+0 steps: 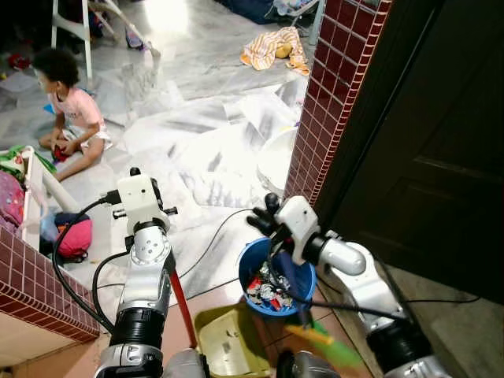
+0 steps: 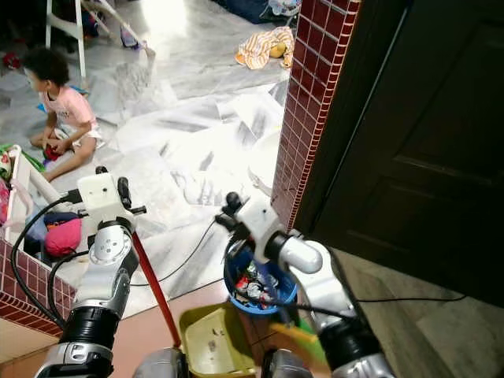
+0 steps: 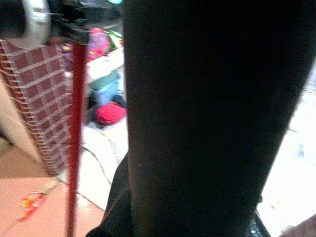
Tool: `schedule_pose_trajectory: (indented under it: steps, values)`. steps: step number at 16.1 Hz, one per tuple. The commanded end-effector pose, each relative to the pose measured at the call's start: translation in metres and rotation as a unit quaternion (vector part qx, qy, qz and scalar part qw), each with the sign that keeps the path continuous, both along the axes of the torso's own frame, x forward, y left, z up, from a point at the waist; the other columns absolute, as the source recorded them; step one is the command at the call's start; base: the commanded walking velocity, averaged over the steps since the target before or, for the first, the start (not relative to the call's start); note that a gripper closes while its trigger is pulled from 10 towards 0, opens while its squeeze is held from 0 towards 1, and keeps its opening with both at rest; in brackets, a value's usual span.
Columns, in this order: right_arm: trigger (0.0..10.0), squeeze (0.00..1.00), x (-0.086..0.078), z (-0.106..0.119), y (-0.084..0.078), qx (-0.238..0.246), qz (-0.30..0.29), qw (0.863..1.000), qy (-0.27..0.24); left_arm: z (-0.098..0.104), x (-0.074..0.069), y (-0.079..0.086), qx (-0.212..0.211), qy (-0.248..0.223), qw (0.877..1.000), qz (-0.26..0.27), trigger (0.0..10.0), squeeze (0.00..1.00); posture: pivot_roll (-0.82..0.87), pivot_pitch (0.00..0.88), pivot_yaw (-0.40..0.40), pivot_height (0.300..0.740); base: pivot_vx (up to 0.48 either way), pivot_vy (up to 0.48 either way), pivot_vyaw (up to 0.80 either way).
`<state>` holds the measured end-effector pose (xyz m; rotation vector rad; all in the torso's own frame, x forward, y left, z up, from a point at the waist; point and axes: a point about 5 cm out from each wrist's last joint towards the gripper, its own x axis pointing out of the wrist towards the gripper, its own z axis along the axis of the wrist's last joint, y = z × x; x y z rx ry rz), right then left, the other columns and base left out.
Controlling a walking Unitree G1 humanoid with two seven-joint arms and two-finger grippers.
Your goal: Sweep floor
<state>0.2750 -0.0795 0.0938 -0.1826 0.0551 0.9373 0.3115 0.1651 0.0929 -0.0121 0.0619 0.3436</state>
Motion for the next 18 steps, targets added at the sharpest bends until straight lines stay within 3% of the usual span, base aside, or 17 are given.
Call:
schedule_pose_trajectory:
  steps: [1, 4, 8, 14, 18]
  values:
    - [10.0, 0.0, -0.004, 0.007, 0.007, 0.017, 0.024, 1.0, -0.002, 0.009, 0.002, 0.0, 0.015, -0.015, 1.0, 0.003, 10.0, 0.0, -0.02, 0.087, 0.019, 0.74, -0.386, 0.0, 0.0]
    - [10.0, 0.0, -0.005, 0.01, 0.009, 0.018, 0.038, 0.999, -0.003, 0.011, 0.006, -0.004, 0.013, -0.015, 1.0, -0.003, 10.0, 0.0, -0.03, 0.082, 0.018, 0.74, -0.42, 0.0, 0.0]
    - [10.0, 0.0, -0.001, 0.026, 0.01, 0.059, 0.026, 0.997, -0.03, 0.014, 0.008, -0.009, 0.008, -0.018, 1.0, -0.013, 10.0, 0.0, -0.03, 0.076, 0.02, 0.74, -0.386, 0.0, 0.0]
    - [10.0, 0.0, 0.012, 0.041, 0.006, 0.062, -0.033, 0.994, -0.087, 0.014, 0.006, -0.008, 0.017, -0.028, 0.999, 0.002, 10.0, 0.0, -0.03, 0.063, 0.017, 0.74, 0.0, 0.0, 0.0]
    - [10.0, 0.0, 0.01, 0.043, 0.012, 0.073, -0.046, 0.991, -0.1, 0.013, 0.006, -0.007, 0.008, -0.033, 0.999, -0.001, 10.0, 0.0, -0.04, 0.059, 0.017, 0.74, 0.0, 0.0, 0.0]
